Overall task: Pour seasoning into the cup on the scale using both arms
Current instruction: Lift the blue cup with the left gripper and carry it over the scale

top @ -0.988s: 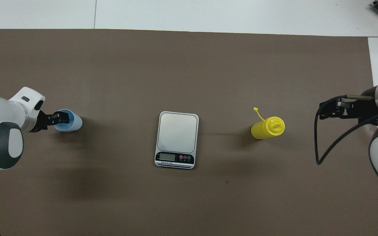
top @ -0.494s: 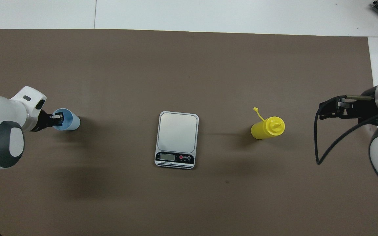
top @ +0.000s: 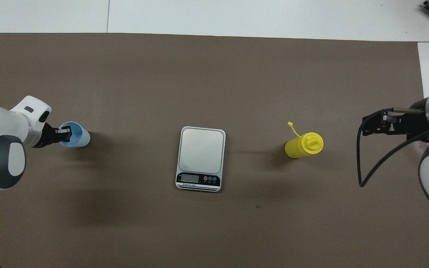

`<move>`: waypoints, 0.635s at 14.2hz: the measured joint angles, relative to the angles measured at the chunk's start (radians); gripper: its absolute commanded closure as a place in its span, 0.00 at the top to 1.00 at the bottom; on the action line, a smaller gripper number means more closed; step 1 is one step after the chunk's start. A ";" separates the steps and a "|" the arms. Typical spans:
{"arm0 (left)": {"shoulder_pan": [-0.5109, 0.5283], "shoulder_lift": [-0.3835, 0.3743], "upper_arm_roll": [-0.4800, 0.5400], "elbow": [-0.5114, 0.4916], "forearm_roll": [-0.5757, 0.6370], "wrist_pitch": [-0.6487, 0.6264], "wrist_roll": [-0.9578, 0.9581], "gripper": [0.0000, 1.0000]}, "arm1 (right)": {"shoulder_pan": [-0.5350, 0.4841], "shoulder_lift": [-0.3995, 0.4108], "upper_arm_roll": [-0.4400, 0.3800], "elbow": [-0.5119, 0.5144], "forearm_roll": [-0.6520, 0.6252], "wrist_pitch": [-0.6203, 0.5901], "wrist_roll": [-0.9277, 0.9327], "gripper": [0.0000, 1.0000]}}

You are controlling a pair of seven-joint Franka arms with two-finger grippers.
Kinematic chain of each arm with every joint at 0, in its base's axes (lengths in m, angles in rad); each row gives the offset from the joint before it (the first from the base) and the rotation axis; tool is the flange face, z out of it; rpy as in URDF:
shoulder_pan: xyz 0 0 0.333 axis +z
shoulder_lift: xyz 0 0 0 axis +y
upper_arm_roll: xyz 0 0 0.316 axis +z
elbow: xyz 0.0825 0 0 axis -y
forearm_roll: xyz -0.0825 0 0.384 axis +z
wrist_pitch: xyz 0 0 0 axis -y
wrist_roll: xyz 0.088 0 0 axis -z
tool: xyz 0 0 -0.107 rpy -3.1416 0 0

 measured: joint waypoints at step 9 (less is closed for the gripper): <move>-0.171 -0.012 -0.171 0.102 -0.020 -0.048 -0.319 0.00 | -0.009 0.000 0.000 0.000 0.000 0.000 0.000 1.00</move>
